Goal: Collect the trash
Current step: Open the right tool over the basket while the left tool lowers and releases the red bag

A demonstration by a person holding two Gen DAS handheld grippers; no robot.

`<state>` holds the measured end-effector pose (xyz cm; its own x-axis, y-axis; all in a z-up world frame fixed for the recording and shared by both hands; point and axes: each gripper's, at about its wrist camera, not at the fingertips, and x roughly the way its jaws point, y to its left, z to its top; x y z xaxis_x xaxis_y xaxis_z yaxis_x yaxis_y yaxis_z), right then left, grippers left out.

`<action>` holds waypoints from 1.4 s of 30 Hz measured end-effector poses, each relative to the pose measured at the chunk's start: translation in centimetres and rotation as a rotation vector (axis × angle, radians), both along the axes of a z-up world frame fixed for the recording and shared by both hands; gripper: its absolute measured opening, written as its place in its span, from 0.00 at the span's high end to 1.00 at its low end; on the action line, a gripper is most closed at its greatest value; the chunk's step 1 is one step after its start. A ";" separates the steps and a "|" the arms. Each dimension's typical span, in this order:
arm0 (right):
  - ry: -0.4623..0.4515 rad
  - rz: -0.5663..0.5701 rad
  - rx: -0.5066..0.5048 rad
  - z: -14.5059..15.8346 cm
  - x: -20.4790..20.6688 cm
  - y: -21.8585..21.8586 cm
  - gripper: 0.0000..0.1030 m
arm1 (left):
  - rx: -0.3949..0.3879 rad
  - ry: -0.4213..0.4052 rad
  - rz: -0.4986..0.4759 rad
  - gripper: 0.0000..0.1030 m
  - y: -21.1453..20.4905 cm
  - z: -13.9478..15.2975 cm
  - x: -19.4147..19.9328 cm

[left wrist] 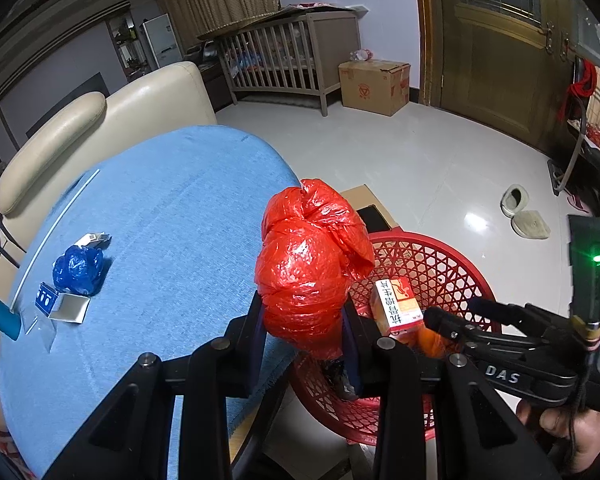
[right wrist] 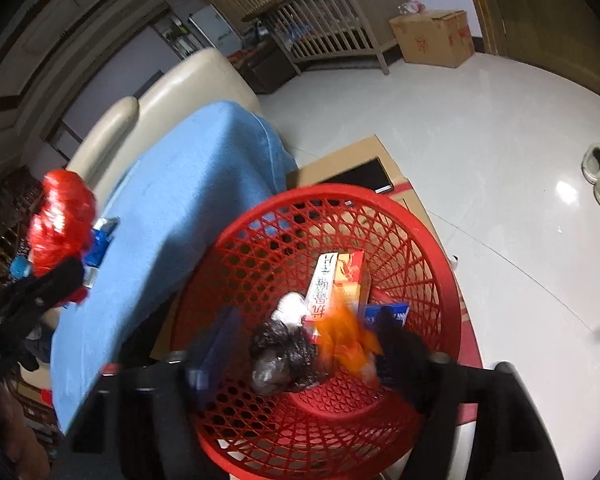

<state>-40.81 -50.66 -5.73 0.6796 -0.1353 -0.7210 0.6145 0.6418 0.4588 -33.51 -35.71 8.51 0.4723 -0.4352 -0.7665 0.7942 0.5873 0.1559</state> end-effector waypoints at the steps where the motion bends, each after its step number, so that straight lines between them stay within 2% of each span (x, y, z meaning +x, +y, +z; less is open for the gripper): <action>1: -0.006 -0.003 -0.014 0.4 -0.1 0.0 0.27 | 0.001 0.002 -0.001 0.66 -0.1 -0.1 0.0; 13: -0.088 -0.133 -0.042 2.6 -2.4 -1.7 0.27 | 0.025 0.021 -0.042 0.66 -0.8 -0.8 0.2; 29: -0.124 -0.182 -0.034 2.9 -4.0 -2.7 0.27 | 0.083 0.074 -0.109 0.66 -2.9 -2.9 -1.2; 42: -0.147 -0.216 -0.032 3.0 -4.9 -3.0 0.27 | 0.121 0.084 -0.153 0.66 -4.3 -4.3 -2.3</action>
